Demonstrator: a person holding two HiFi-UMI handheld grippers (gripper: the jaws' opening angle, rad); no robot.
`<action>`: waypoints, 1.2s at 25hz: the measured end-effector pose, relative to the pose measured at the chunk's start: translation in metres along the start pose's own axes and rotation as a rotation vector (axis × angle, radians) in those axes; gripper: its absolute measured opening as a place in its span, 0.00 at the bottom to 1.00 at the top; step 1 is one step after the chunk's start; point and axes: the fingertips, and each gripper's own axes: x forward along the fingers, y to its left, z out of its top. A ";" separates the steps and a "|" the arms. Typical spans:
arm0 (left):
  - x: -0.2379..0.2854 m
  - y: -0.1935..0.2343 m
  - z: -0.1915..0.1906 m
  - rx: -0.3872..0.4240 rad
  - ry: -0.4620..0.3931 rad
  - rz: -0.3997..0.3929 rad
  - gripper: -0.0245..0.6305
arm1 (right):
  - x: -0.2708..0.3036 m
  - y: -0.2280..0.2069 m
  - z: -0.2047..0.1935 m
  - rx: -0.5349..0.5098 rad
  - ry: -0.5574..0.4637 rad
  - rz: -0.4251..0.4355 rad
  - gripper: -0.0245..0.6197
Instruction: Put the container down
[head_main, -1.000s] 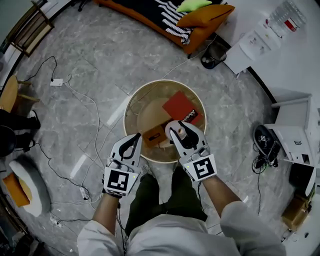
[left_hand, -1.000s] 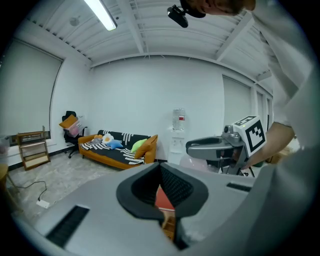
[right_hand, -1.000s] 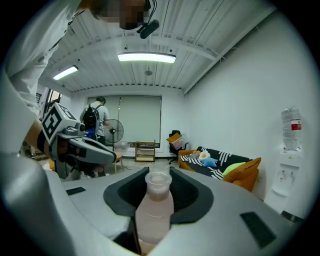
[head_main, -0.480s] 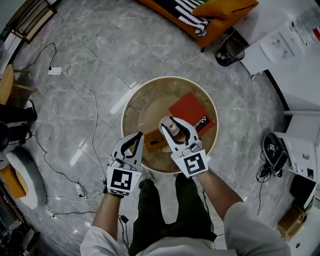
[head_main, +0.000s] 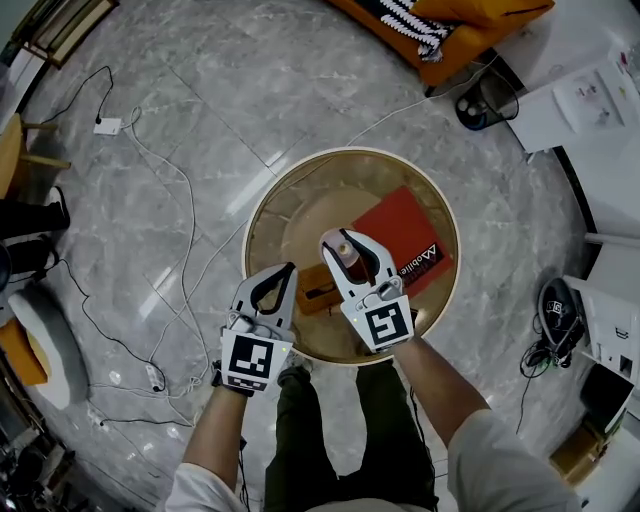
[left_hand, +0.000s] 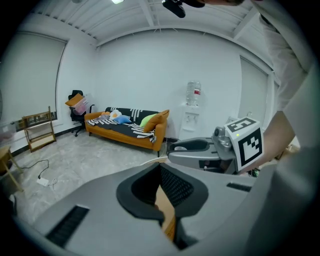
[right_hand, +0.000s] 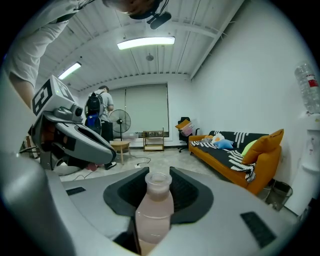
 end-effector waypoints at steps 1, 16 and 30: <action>0.004 0.003 -0.006 -0.003 0.007 0.001 0.05 | 0.006 -0.001 -0.006 0.001 0.005 0.001 0.27; 0.040 0.018 -0.074 -0.055 0.065 0.008 0.05 | 0.060 -0.022 -0.085 -0.011 0.003 -0.017 0.27; 0.043 0.013 -0.110 -0.078 0.107 0.022 0.05 | 0.079 -0.018 -0.119 -0.015 -0.001 -0.014 0.27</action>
